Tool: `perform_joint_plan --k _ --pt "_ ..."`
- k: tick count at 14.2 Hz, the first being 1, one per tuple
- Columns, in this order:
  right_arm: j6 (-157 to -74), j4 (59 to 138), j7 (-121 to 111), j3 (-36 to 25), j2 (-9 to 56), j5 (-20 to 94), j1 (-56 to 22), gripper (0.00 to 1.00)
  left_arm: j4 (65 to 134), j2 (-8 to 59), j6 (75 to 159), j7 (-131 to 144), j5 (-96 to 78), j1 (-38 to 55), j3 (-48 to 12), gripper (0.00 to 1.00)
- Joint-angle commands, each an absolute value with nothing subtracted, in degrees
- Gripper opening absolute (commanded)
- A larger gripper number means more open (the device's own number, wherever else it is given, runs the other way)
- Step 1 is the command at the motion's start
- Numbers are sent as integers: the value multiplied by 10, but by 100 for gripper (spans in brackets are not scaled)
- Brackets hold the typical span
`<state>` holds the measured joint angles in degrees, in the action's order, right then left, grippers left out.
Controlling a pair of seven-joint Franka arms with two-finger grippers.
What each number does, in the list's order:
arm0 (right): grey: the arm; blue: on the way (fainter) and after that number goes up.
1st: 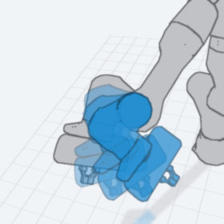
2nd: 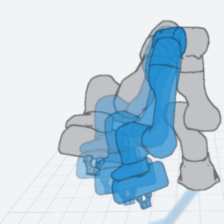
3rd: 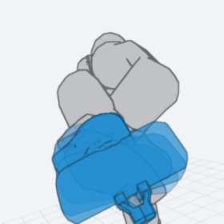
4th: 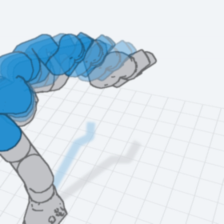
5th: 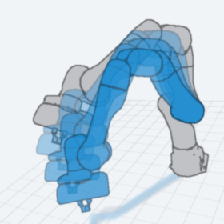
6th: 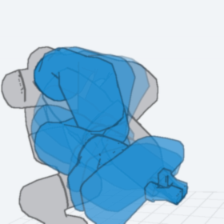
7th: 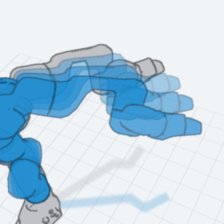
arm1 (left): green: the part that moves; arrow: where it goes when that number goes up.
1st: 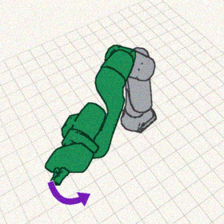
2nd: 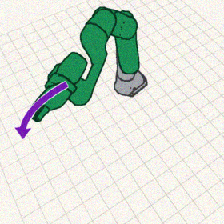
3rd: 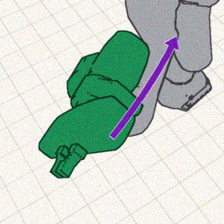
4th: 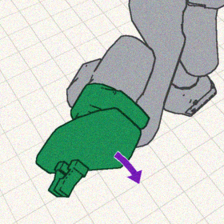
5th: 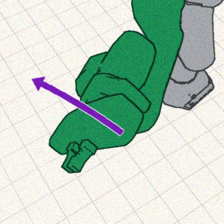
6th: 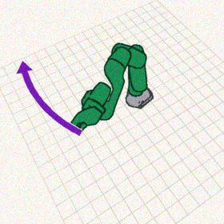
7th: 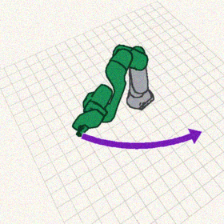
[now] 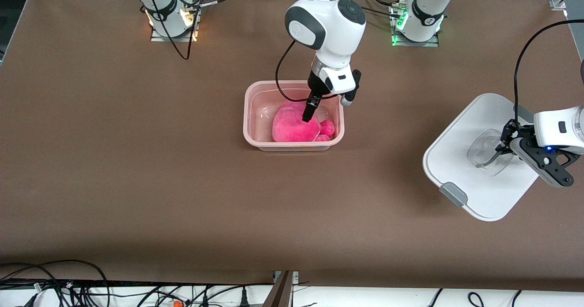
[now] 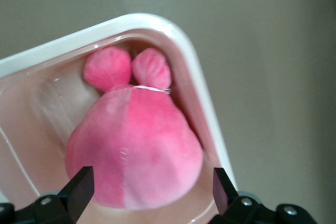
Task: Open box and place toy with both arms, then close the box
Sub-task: 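Release the toy into the box and withdraw the right gripper, then carry the white lid over the box with the left gripper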
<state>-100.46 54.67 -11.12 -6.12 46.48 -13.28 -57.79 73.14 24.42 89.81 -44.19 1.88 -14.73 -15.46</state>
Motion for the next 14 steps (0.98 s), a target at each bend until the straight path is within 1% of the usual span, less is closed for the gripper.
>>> perform_joint_plan --k 1,4,6,7,8,9,12,14 --pt "-987 551 -111 -55 412 -73 -506 100 724 240 888 -454 8 -149 -156 0" --pt "-971 554 -113 -54 361 54 -392 100 724 240 888 -454 8 -149 -156 0" --pt "-920 555 -106 -54 332 99 -346 100 724 240 888 -454 8 -149 -156 0" --pt "-903 555 -99 -64 315 97 -337 100 724 240 888 -454 7 -149 -156 0" --pt "-883 567 -71 -89 295 102 -336 100 724 240 888 -454 7 -148 -156 0" --pt "-868 589 -56 -104 266 105 -336 100 724 240 888 -454 7 -146 -156 0" --pt "-867 688 -12 -141 166 105 -336 100 724 240 888 -453 0 -142 -159 0" --pt "-863 739 17 -161 114 102 -336 100 723 243 890 -448 1 -111 -181 0"
